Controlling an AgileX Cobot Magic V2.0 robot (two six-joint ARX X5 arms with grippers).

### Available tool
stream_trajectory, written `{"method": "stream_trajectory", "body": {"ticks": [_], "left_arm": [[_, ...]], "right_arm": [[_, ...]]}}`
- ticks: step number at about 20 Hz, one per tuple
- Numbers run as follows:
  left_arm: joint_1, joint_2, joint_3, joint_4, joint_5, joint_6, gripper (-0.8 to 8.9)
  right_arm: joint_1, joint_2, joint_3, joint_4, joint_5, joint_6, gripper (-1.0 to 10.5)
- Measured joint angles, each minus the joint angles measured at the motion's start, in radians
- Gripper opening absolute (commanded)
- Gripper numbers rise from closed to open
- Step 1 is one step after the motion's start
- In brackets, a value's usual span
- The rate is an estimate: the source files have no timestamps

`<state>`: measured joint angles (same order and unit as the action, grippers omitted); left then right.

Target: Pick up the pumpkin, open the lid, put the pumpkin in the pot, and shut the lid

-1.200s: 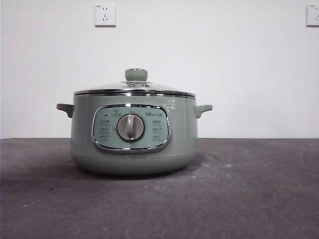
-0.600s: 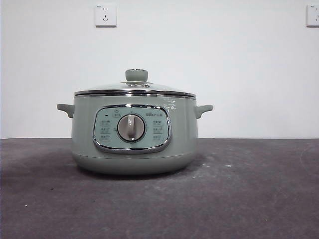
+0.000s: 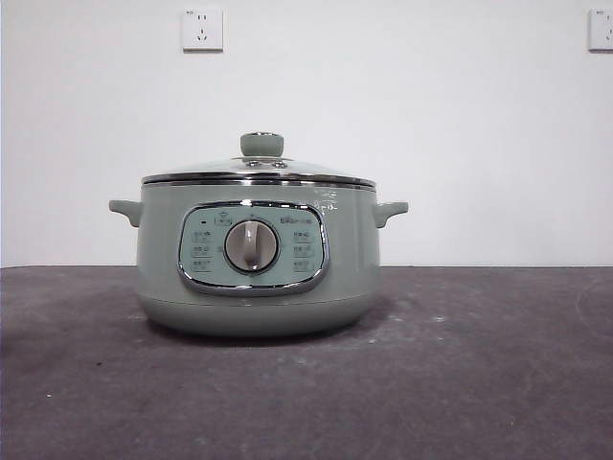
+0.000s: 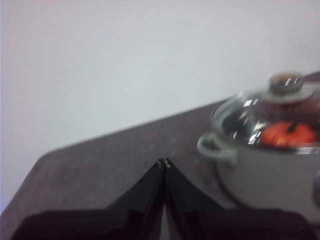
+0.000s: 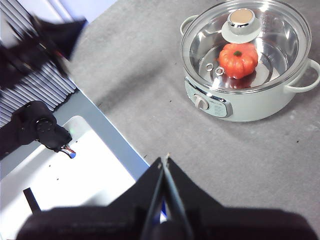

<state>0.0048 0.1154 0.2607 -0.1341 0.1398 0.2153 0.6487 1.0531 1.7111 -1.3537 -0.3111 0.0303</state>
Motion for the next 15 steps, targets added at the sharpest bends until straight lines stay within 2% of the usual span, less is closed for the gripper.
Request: {"method": "stream_trajectory", "body": {"ticks": [8, 15], "left_arm": [[0.0, -0.109, -0.211, 0.001, -0.01, -0.007, -0.03], [0.0, -0.11, -0.243, -0.029, -0.006, -0.05, -0.03]], "right_arm": [[0.0, -0.001, 0.0, 0.0, 0.0, 0.0, 0.0], [0.0, -0.001, 0.0, 0.0, 0.0, 0.0, 0.0]]}}
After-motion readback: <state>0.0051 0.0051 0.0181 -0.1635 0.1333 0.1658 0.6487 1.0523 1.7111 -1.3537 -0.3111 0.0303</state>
